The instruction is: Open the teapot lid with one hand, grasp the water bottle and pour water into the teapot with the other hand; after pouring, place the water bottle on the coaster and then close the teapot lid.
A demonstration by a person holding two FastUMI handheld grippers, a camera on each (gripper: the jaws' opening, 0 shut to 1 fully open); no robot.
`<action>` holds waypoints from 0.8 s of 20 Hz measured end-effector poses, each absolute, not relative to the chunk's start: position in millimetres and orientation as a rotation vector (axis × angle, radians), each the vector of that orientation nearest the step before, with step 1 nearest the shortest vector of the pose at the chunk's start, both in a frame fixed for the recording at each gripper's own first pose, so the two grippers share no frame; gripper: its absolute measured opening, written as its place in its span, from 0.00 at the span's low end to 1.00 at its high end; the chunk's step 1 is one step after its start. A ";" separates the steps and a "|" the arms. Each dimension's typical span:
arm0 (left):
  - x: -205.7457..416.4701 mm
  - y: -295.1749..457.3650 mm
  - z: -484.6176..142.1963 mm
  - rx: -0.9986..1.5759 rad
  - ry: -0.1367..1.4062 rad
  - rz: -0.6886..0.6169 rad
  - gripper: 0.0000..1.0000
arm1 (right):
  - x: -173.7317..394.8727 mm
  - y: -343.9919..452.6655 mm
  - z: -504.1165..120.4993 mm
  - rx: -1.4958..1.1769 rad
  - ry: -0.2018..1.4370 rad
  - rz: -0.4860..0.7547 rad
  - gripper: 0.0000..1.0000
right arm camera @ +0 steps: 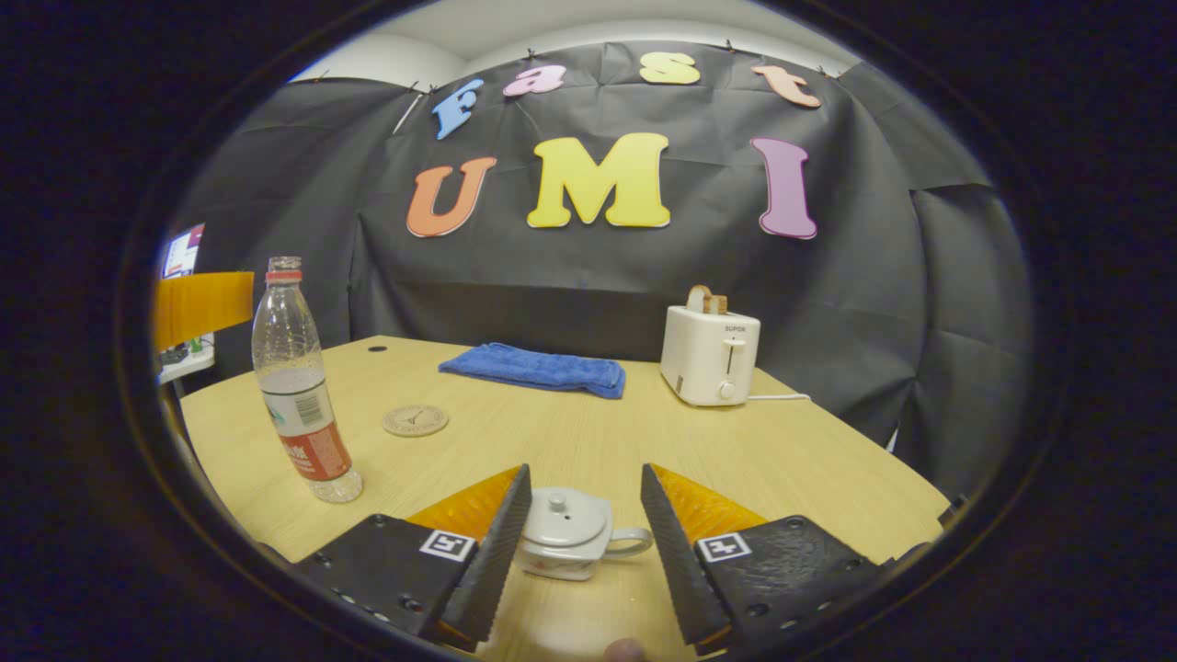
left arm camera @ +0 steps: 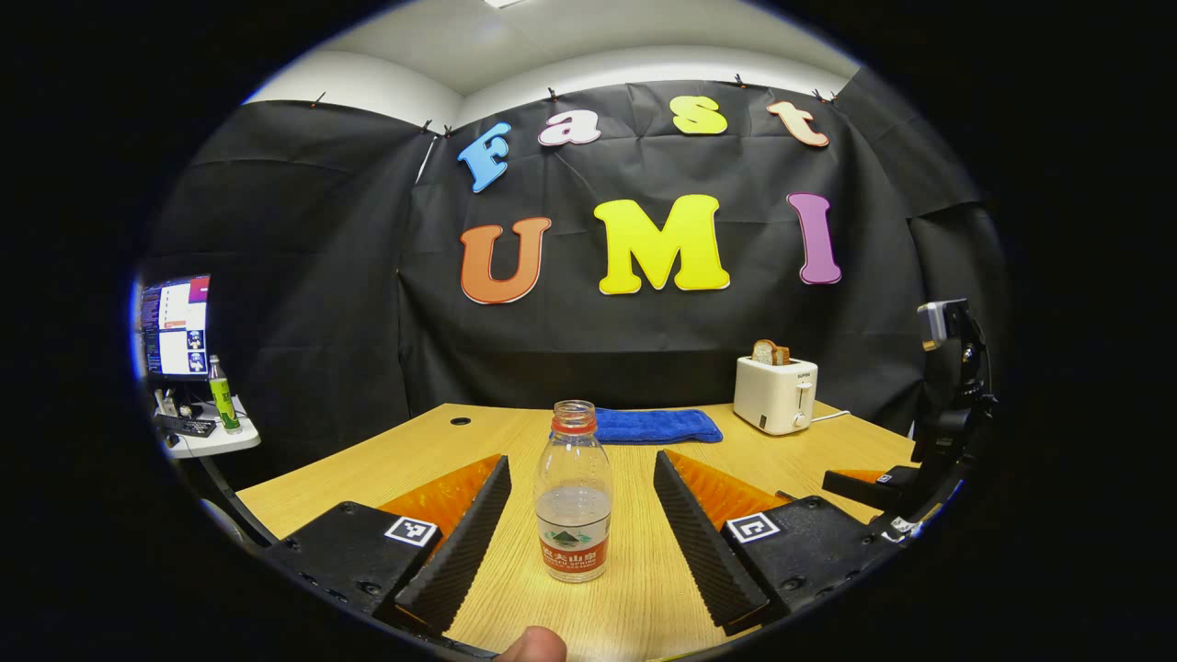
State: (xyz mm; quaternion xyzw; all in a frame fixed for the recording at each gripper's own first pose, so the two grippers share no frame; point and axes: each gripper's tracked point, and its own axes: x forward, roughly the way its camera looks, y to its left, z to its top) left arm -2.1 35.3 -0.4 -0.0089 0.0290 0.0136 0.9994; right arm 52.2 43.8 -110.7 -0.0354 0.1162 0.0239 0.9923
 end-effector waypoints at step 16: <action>-0.4 29.2 -9.7 -0.023 0.084 0.002 0.98 | 62.4 57.5 -112.0 -0.152 0.245 0.107 0.00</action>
